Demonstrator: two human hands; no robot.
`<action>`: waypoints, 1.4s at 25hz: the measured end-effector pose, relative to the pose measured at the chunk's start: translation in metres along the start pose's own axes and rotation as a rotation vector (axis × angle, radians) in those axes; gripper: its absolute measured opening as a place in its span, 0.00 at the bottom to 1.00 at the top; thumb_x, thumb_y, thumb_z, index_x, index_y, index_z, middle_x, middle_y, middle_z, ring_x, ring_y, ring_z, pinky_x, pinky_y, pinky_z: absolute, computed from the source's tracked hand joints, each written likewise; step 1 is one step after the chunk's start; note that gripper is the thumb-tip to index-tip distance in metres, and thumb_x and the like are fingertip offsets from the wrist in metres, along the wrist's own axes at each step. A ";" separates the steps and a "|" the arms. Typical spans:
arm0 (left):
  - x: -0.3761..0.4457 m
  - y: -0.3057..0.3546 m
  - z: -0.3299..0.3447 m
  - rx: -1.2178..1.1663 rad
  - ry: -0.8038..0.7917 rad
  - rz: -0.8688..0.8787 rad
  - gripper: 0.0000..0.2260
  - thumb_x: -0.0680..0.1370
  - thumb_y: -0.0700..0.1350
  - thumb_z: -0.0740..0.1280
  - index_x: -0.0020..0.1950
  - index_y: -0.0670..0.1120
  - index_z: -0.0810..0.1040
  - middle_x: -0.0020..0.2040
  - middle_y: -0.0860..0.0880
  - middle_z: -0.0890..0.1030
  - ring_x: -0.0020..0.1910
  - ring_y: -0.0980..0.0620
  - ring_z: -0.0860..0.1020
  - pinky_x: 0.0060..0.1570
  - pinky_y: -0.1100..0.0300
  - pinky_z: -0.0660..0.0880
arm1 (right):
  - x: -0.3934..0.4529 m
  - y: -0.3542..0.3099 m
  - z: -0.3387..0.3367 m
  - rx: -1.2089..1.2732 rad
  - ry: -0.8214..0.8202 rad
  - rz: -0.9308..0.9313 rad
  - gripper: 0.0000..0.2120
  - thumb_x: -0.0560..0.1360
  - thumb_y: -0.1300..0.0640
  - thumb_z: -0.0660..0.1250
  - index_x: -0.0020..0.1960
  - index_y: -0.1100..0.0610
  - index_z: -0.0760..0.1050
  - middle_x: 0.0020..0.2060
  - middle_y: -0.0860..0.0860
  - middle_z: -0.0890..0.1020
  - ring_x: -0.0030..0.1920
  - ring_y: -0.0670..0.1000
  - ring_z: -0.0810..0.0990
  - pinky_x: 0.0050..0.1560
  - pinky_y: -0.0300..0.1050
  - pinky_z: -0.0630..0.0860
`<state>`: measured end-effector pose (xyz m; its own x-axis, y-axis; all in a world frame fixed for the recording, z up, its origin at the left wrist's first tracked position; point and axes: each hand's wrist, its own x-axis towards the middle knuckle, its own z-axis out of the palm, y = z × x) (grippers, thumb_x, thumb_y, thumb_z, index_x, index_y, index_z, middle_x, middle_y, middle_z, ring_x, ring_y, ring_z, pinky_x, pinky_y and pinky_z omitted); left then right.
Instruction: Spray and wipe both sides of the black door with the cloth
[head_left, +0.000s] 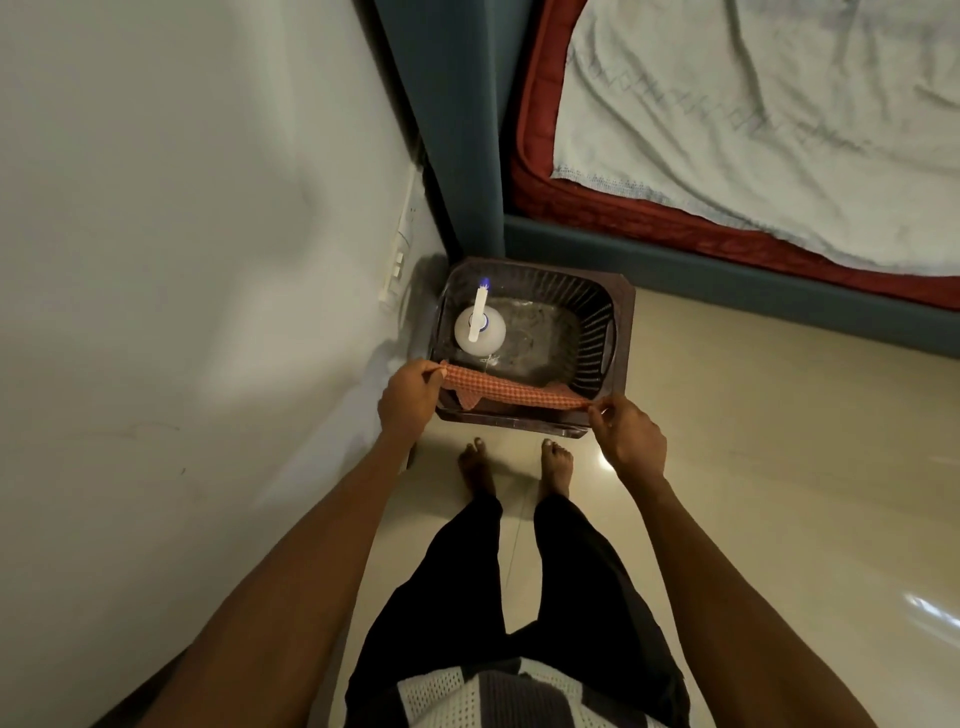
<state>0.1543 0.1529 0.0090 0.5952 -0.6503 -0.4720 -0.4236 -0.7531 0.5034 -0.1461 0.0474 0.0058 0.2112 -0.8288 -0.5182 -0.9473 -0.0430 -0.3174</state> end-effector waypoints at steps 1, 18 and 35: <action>0.001 -0.002 0.000 -0.034 -0.036 0.042 0.11 0.82 0.48 0.64 0.61 0.46 0.80 0.55 0.47 0.82 0.53 0.48 0.80 0.48 0.59 0.75 | 0.000 -0.001 0.001 -0.031 0.008 0.000 0.10 0.83 0.42 0.61 0.55 0.47 0.75 0.47 0.48 0.83 0.41 0.51 0.79 0.41 0.47 0.79; 0.001 -0.010 0.011 -0.057 -0.042 -0.138 0.10 0.80 0.50 0.67 0.53 0.44 0.82 0.49 0.44 0.84 0.49 0.44 0.81 0.50 0.51 0.78 | 0.011 -0.004 -0.015 -0.302 0.089 -0.418 0.07 0.81 0.53 0.68 0.57 0.51 0.80 0.51 0.51 0.84 0.43 0.56 0.83 0.44 0.49 0.79; -0.009 0.000 0.010 0.818 -0.010 0.512 0.16 0.70 0.45 0.77 0.56 0.44 0.83 0.58 0.42 0.82 0.57 0.36 0.78 0.59 0.40 0.73 | 0.012 -0.025 -0.019 -0.568 -0.083 -0.492 0.27 0.75 0.51 0.73 0.72 0.51 0.73 0.70 0.52 0.76 0.77 0.59 0.63 0.77 0.63 0.52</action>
<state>0.1420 0.1576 0.0067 0.2017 -0.9173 -0.3432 -0.9773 -0.2119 -0.0079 -0.1242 0.0282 0.0229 0.6383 -0.5957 -0.4875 -0.7125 -0.6969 -0.0813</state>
